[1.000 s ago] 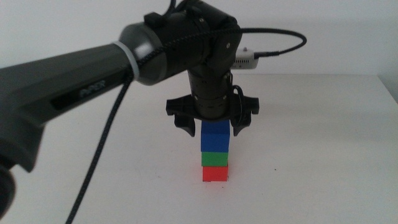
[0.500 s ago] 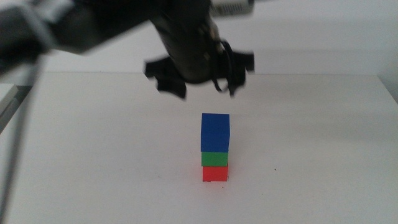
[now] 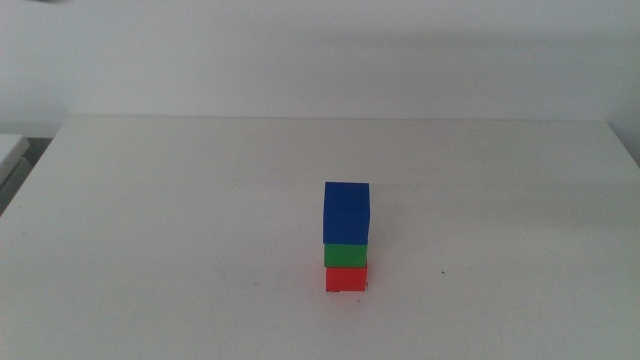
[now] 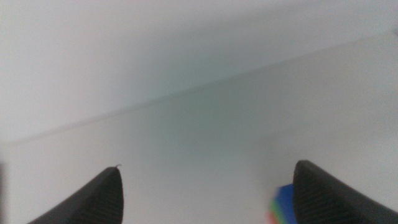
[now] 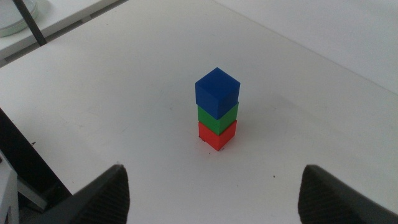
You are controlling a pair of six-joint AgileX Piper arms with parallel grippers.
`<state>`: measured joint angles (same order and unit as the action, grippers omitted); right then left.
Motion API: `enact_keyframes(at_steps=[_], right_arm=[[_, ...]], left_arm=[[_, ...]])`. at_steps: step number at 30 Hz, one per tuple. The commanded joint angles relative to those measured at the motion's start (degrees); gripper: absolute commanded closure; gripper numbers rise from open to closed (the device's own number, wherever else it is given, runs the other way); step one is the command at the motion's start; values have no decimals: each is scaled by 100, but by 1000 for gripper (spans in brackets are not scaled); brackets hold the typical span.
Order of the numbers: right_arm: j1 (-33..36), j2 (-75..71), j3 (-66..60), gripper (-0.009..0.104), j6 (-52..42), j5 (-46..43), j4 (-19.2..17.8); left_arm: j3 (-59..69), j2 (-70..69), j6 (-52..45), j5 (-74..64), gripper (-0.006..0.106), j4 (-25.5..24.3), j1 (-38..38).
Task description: Stack red cubes first, then green, then blue cubes in a specific spot.
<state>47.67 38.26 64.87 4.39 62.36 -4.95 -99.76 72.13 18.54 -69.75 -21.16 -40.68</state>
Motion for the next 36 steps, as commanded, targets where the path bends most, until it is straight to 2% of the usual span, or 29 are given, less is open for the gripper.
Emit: enact_keyframes(at_steps=[1, 5, 7, 9, 13, 15, 21, 35, 36], right_arm=[[-26, -23, -28, 8, -38, -69, -45], [-26, -23, -28, 8, -38, -69, -45], [-26, -23, -28, 8, -38, -69, -45], [-26, -23, -28, 8, -38, -69, -45], [-26, -11, -28, 8, -38, -69, 61], [-26, -24, -28, 8, -38, -69, 73], [-26, -24, -28, 8, -38, -69, 73], [-26, -24, -28, 8, -38, -69, 73], [-26, -24, -28, 8, -38, -69, 205]], left_arm=[[211, -560, -477, -21, 9, -66, 273], [664, -1357, -686, -21, 9, 162, 1092], [1054, -1810, -1035, -21, 9, 805, 1868], [1415, -2243, -1544, 316, 9, 1243, 2494], [1957, -2778, -1699, 513, 9, 1613, 3243], [2033, -2898, -1699, 485, 9, 1692, 3339], [2021, -3018, -1699, 562, 9, 2383, 3362], [2021, -3018, -1699, 887, 9, 2399, 3362], [2184, -3018, -1699, 930, 9, 2385, 3362]])
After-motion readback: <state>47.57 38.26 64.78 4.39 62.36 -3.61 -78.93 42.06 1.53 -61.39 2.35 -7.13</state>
